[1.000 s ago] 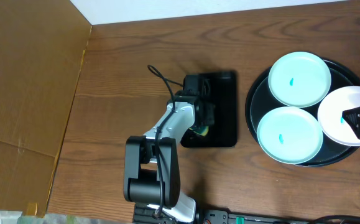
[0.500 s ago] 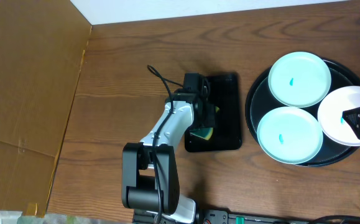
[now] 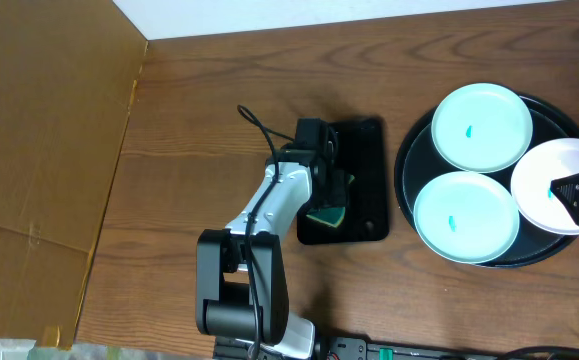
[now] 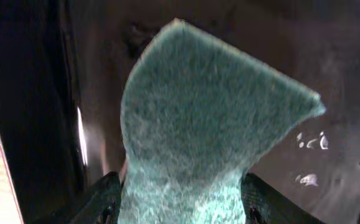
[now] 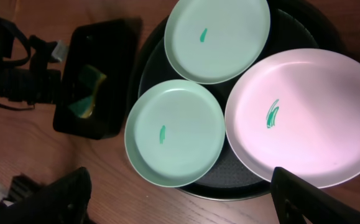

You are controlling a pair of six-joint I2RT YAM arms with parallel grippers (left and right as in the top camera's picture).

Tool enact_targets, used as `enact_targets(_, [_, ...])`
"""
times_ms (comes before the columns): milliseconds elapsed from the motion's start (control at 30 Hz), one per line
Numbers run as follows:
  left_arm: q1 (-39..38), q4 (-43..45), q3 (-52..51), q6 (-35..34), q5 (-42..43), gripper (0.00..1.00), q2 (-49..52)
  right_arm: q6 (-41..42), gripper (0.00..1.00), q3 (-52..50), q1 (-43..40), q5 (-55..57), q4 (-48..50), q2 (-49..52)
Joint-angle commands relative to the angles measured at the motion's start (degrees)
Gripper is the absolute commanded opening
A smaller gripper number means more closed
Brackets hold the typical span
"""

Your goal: Clean dirty plates on tray and stack at the side

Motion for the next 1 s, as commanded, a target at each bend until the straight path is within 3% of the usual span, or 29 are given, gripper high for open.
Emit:
enact_targets(0, [0.0, 1.0, 0.3, 0.3, -1.3, 0.61, -0.3, 1.1, 0.9, 0.9, 0.1, -0.1, -0.1, 0.0])
enact_targets(233, [0.0, 1.9, -0.7, 0.3, 1.2, 0.49, 2.5, 1.1, 0.9, 0.9, 0.1, -0.1, -0.3, 0.0])
enact_targets(533, [0.0, 2.3, -0.7, 0.0, 2.6, 0.07, 4.8, 1.1, 0.9, 0.9, 0.1, -0.1, -0.3, 0.0])
enact_targets(967, [0.0, -6.9, 6.9, -1.5, 4.6, 0.07, 2.2, 1.1, 0.9, 0.9, 0.1, -0.1, -0.3, 0.0])
